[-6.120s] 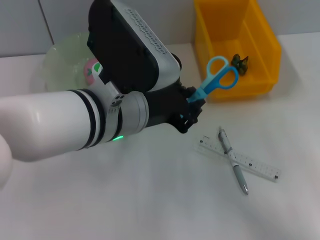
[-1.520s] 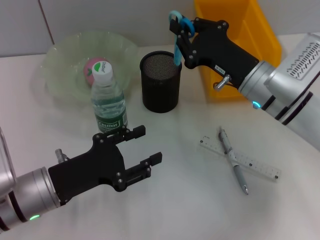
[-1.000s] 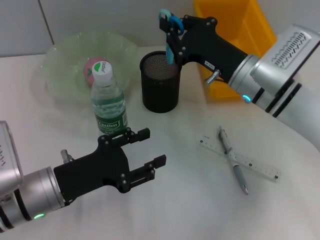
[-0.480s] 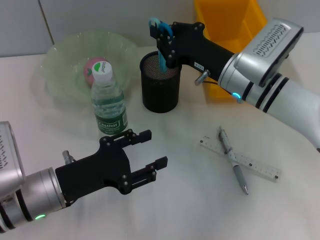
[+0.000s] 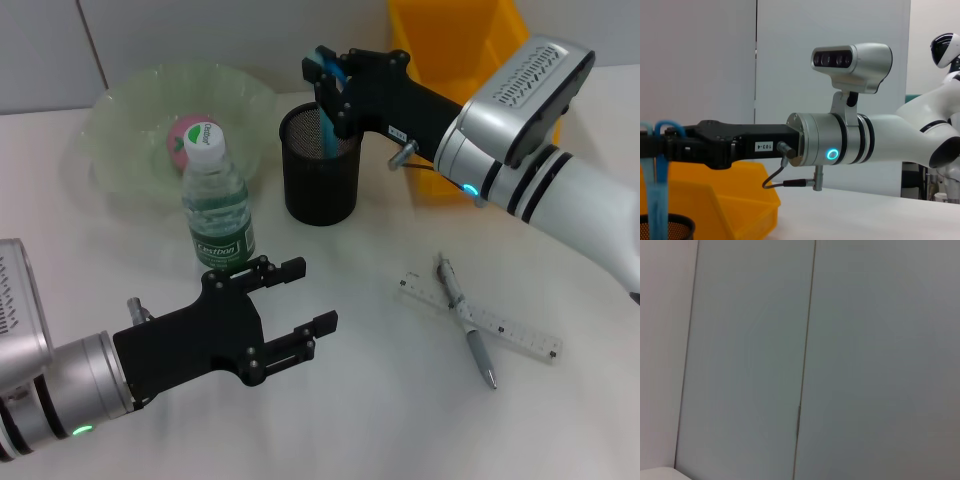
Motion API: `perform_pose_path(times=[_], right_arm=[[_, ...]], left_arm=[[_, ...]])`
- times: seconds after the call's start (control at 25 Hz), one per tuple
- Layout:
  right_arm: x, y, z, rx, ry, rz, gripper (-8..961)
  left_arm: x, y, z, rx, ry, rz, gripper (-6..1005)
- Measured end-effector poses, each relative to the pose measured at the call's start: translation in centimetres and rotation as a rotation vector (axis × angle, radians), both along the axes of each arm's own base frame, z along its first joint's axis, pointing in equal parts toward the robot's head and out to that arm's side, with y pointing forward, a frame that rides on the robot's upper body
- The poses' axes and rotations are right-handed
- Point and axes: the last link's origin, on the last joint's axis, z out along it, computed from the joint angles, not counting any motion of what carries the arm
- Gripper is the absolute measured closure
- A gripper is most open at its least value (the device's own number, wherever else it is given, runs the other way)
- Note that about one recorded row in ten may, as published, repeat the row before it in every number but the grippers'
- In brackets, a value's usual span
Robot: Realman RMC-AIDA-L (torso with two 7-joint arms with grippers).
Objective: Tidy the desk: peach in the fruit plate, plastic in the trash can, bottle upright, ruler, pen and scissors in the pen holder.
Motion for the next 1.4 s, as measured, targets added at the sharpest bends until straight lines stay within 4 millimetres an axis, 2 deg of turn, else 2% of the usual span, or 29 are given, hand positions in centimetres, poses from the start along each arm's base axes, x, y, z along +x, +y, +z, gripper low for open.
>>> perform_pose_path(times=[0.16, 0.36, 0.44, 0.56, 0.64, 0.76, 0.88, 1.04, 1.16, 1.28, 1.32, 1.36, 1.4], right_arm=[[0.3, -0.2, 0.1, 0.004, 0.009, -0.008, 736], [0.6, -1.0, 0.5, 0.012, 0.052, 0.010, 540], [0.8, -1.7, 1.3, 0.024, 0.111, 0.036, 479], [1.5, -3.1, 3.7, 0.040, 0.242, 0.090, 413], [2.6, -4.1, 5.9, 0.047, 0.349, 0.096, 370], [4.8, -6.3, 8.8, 0.113, 0.473, 0.093, 304], [7.1, -8.7, 11.7, 0.182, 0.513, 0.114, 225], [10.2, -10.8, 14.9, 0.137, 0.504, 0.032, 110], [11.8, -11.9, 16.6, 0.051, 0.437, -0.047, 112], [12.5, -12.5, 18.8, -0.075, 0.347, -0.151, 115], [12.4, -12.5, 20.0, -0.187, 0.265, -0.226, 117], [12.4, -12.5, 20.0, -0.187, 0.265, -0.226, 119], [12.1, -12.4, 20.3, -0.262, 0.208, -0.265, 120]], left_arm=[[0.0, 0.0, 0.0, 0.000, 0.001, 0.000, 335], [-0.1, 0.0, 0.1, 0.002, 0.004, 0.001, 334], [-0.2, 0.0, 0.1, 0.002, 0.004, 0.005, 334], [-0.3, -0.1, 0.1, 0.002, 0.004, 0.009, 333], [-0.3, -0.1, 0.1, 0.002, 0.004, 0.009, 333], [-0.4, -0.2, 0.1, 0.003, 0.005, 0.011, 333], [-0.5, -0.2, 0.1, 0.005, 0.009, 0.013, 332], [-0.7, -0.1, 0.1, 0.010, 0.020, 0.022, 332], [-0.8, 0.0, 0.0, 0.012, 0.027, 0.028, 331], [-1.1, -0.1, -0.2, 0.011, 0.036, 0.041, 331], [-1.2, -0.2, -0.3, 0.010, 0.038, 0.045, 330], [-1.2, -0.2, -0.3, 0.008, 0.039, 0.048, 330], [-1.2, -0.2, -0.3, 0.007, 0.038, 0.049, 330]])
